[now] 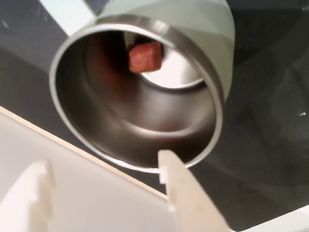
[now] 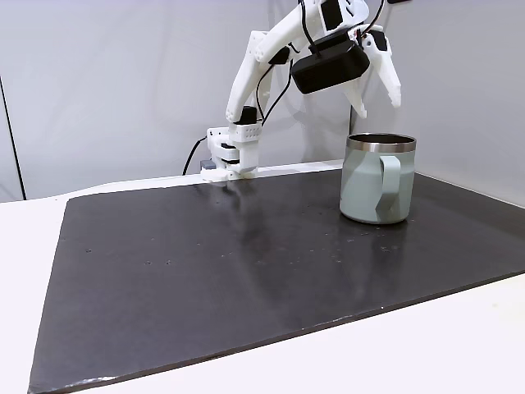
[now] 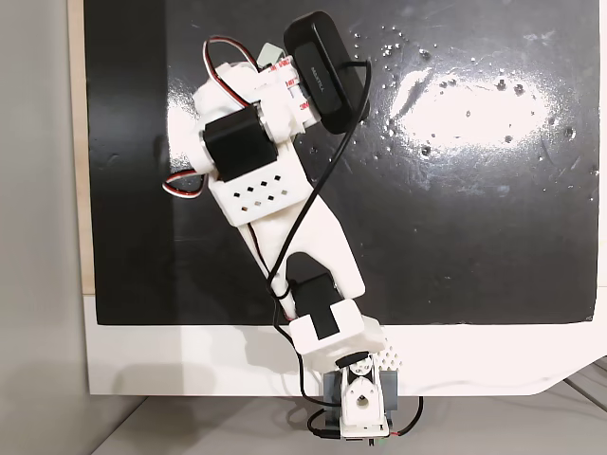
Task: Grasp a cube and put it in the cup.
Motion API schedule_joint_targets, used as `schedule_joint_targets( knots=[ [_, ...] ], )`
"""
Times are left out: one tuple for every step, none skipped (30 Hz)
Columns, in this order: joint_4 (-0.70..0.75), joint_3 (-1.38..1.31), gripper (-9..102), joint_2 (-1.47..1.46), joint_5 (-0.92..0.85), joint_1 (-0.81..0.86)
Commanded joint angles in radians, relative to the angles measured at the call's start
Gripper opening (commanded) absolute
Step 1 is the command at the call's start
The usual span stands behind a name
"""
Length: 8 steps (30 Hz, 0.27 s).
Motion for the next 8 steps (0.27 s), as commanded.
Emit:
schedule_joint_targets(
  knots=[
    [0.011,0.005,22,0.092,-0.014,0.003],
    [0.011,0.008,22,0.095,-0.015,0.003],
    [0.011,0.011,22,0.1,-0.017,0.003],
    [0.011,0.012,22,0.103,-0.021,0.003],
    [0.011,0.014,22,0.106,-0.025,0.005],
    [0.011,0.015,21,0.107,-0.031,0.006],
    [0.011,0.015,21,0.109,-0.034,0.009],
    [0.011,0.015,21,0.109,-0.035,0.014]
  ],
)
